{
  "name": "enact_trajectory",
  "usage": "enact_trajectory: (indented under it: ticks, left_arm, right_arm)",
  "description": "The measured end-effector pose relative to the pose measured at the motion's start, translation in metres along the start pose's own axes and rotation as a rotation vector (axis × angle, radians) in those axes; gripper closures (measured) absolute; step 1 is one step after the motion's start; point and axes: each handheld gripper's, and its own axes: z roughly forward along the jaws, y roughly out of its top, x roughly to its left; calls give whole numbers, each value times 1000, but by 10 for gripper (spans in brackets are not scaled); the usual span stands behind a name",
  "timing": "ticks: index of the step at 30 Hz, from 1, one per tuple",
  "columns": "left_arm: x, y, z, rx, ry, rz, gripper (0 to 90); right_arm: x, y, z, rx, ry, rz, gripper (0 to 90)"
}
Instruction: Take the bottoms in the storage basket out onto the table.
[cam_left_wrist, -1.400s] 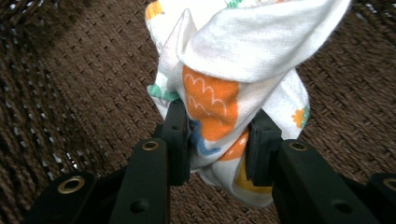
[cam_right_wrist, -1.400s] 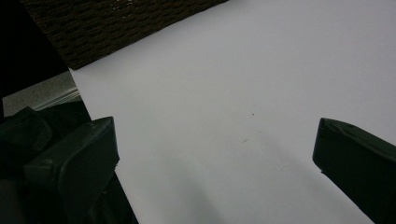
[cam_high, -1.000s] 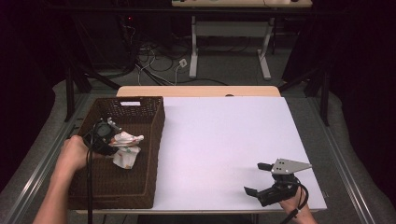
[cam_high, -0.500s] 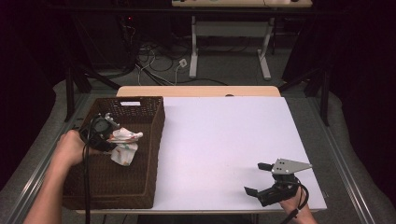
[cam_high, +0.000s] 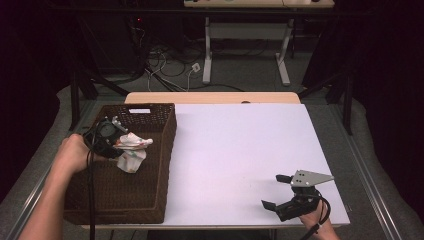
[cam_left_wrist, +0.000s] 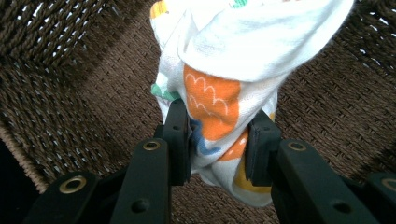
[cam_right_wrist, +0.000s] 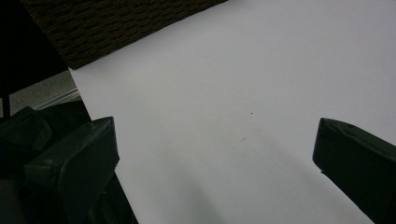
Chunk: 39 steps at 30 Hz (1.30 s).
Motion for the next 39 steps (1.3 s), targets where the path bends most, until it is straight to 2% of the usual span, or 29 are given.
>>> enact_trajectory:
  ticks: [6,10,15,20,23,25,39]
  left_arm:
    - [1,2,-6,-1,4,-2,677]
    - [1,4,-10,0,14,24,677]
    - [1,6,-16,-3,18,21,677]
    - [2,9,-20,-5,21,39,677]
    - [1,10,-22,-16,12,29,677]
    - [2,11,-23,-15,13,42,677]
    - [2,16,-33,-27,23,44,677]
  right_arm:
    - [0,0,0,-3,3,-4,0]
    - [0,0,0,0,1,1,0]
    - [0,1,1,5,9,-1,0]
    - [0,1,1,1,6,-4,0]
    - [-1,1,2,0,9,-4,0]
    - [0,0,2,-3,9,0,0]
    - [-1,0,3,-6,11,3,0]
